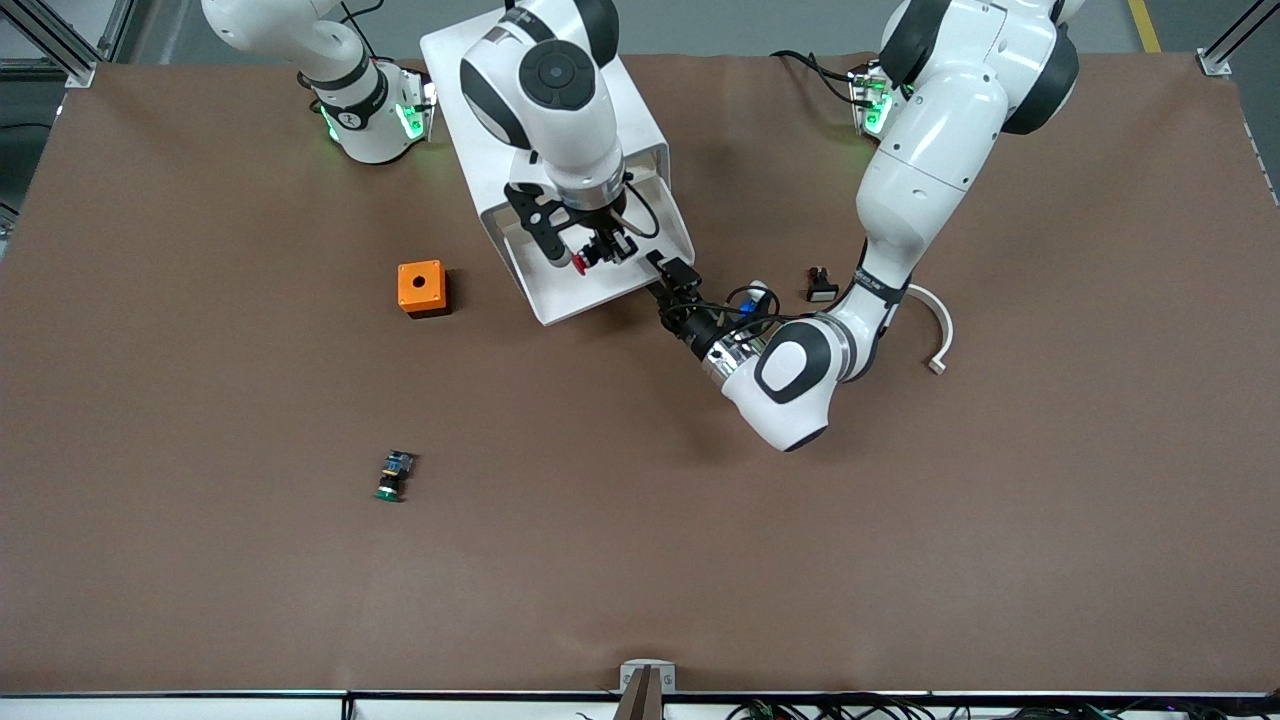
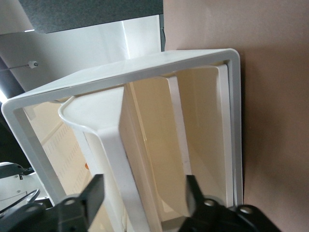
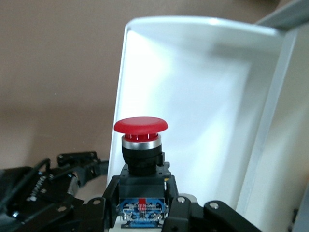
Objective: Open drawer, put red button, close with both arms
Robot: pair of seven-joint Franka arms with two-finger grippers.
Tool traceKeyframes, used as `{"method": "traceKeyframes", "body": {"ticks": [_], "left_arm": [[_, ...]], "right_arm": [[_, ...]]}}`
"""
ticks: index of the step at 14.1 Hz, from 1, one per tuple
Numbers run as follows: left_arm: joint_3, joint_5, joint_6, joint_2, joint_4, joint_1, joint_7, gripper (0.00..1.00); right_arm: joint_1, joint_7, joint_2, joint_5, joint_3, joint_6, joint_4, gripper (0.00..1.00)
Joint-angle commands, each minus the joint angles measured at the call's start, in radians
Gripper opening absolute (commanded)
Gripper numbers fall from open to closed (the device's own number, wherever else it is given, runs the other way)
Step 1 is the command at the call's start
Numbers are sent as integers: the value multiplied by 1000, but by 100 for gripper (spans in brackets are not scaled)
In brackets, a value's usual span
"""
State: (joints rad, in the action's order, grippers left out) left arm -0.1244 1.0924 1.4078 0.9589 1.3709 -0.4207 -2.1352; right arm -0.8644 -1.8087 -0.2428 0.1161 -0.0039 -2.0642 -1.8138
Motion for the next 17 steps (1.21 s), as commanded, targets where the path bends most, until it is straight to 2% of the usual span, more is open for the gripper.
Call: {"method": "traceKeyframes", "body": {"ticks": [1, 5, 9, 11, 13, 15, 17], "left_arm": [[2, 7, -1, -5, -15, 22, 67, 100], [48, -8, -4, -38, -53, 27, 280, 100], [46, -123, -3, -78, -75, 17, 611, 99], [49, -190, 5, -74, -134, 11, 743, 99], [43, -288, 90, -78, -150, 10, 864, 99], [40, -386, 175, -123, -147, -12, 955, 99], [35, -445, 258, -131, -145, -13, 1008, 99]], "right_arm": [[-33, -43, -3, 10, -13, -13, -12, 0], [-51, -96, -33, 5, -13, -17, -10, 0], [-79, -149, -62, 4, -13, -69, -6, 0], [-79, -149, -66, 5, -11, -74, -7, 0], [-84, -168, -75, 5, -11, -76, -6, 0], [-96, -187, -82, 5, -13, -77, -6, 0], [-99, -198, -84, 5, -11, -76, -6, 0]]}}
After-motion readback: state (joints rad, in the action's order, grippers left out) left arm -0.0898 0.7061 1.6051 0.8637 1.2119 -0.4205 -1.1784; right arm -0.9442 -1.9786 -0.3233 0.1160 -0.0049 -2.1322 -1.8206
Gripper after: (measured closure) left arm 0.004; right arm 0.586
